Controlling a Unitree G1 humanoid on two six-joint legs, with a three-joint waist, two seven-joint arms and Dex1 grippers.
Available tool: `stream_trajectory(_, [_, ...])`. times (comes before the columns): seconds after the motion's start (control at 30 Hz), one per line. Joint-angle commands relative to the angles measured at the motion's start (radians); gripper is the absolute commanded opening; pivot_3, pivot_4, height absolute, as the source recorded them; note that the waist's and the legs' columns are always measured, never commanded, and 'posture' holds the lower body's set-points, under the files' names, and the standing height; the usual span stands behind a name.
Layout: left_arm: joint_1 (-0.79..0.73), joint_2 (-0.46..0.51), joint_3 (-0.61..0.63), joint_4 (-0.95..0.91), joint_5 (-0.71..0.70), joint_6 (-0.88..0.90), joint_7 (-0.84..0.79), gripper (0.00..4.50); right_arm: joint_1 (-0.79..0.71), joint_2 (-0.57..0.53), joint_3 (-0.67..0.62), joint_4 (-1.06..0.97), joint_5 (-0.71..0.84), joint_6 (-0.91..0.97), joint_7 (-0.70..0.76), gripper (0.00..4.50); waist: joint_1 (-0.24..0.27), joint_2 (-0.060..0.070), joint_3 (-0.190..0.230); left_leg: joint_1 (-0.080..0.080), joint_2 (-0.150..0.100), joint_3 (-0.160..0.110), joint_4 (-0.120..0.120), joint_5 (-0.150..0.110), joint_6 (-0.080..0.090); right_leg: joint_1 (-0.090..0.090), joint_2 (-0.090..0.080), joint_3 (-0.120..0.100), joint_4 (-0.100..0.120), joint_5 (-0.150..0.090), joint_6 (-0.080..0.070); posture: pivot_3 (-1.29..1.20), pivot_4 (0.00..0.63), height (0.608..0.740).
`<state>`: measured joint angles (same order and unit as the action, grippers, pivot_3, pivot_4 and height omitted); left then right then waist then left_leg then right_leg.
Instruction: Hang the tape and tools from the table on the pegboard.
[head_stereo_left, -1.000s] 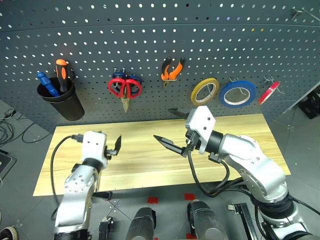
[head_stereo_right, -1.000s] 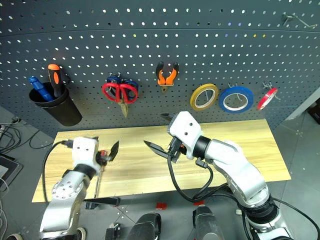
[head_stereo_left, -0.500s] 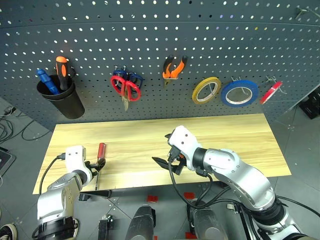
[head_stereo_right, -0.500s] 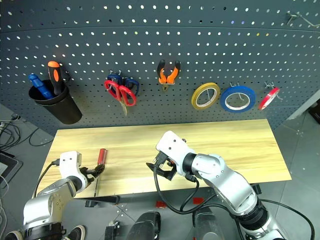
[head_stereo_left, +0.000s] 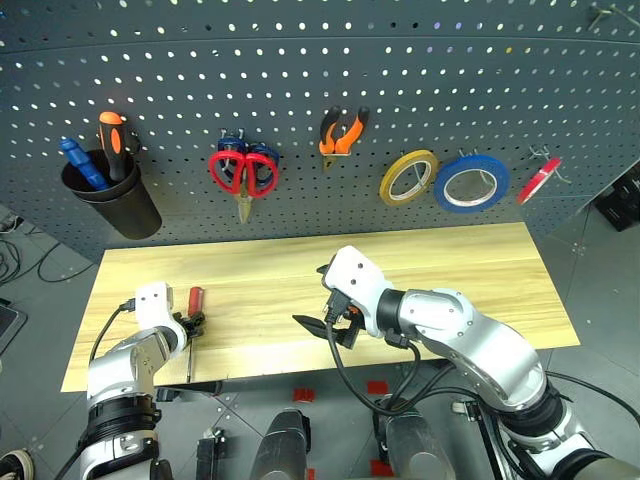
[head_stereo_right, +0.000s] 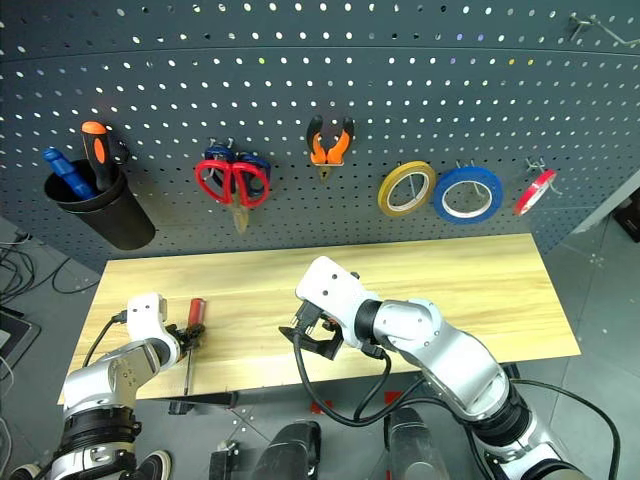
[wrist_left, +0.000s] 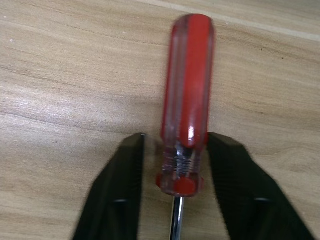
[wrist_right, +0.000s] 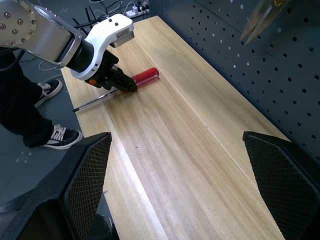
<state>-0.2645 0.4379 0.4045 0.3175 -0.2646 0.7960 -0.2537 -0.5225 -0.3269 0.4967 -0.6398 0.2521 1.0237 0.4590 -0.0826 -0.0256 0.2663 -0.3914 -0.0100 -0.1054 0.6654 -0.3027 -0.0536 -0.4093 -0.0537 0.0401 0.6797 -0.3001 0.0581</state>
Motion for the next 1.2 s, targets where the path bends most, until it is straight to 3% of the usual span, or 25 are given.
stream_trajectory(0.03, [0.026, 0.012, -0.019, -0.021, 0.010, -0.009, -0.001, 0.89, -0.012, -0.017, 0.022, -0.042, -0.008, -0.053, 0.025, 4.50, 0.000, 0.000, 0.000, 0.000, 0.000, 0.000, 0.000, 0.000, 0.000, 0.000, 0.000, 0.000, 0.000, 0.000, 0.000, -0.06, 0.300, 0.740])
stream_trajectory(0.2, [0.074, 0.041, -0.044, -0.083, 0.052, -0.097, 0.006, 0.79, -0.009, -0.024, 0.015, -0.041, -0.001, -0.119, 0.051, 4.50, -0.001, 0.000, 0.000, 0.000, 0.000, 0.000, 0.000, 0.000, -0.001, 0.000, 0.000, 0.000, 0.000, 0.000, 0.000, -0.06, 0.289, 0.740])
stream_trajectory(0.3, [0.149, 0.063, -0.056, -0.183, 0.121, -0.253, 0.042, 0.79, -0.003, -0.031, 0.006, -0.040, -0.004, -0.185, 0.072, 4.50, -0.003, 0.000, 0.000, -0.001, 0.001, 0.000, -0.001, 0.002, -0.003, -0.002, 0.000, 0.000, 0.000, 0.000, 0.000, -0.06, 0.278, 0.740])
stream_trajectory(0.57, [0.363, 0.033, -0.013, -0.490, 0.200, -0.485, 0.128, 0.78, 0.021, -0.040, -0.041, -0.017, 0.010, -0.428, 0.155, 4.50, 0.011, -0.003, -0.003, -0.007, 0.001, 0.000, -0.001, 0.004, -0.007, -0.006, -0.001, 0.000, 0.000, 0.000, 0.000, -0.03, 0.221, 0.740])
stream_trajectory(0.7, [0.417, 0.014, 0.016, -0.619, 0.228, -0.604, 0.164, 0.78, -0.012, -0.031, -0.103, -0.003, 0.085, -0.462, 0.225, 4.50, 0.027, -0.005, -0.005, -0.007, 0.001, 0.000, -0.001, 0.005, -0.008, -0.007, -0.001, -0.001, 0.000, 0.001, -0.002, -0.01, 0.196, 0.740])
stream_trajectory(1.0, [0.328, 0.047, 0.046, -0.805, 0.261, -0.668, 0.180, 0.78, -0.085, -0.046, -0.176, 0.101, 0.140, -0.532, 0.345, 4.50, 0.053, -0.012, -0.033, -0.007, 0.001, 0.001, 0.000, 0.005, -0.009, -0.007, 0.000, -0.002, 0.000, 0.002, -0.003, 0.03, 0.132, 0.740])
stream_trajectory(1.2, [0.136, 0.080, 0.069, -0.854, 0.204, -0.576, 0.186, 0.78, -0.130, -0.041, -0.197, 0.156, 0.131, -0.572, 0.369, 4.50, 0.056, -0.013, -0.062, -0.007, 0.001, 0.001, 0.000, 0.006, -0.010, -0.006, 0.001, -0.002, 0.000, 0.002, -0.003, 0.04, 0.113, 0.740])
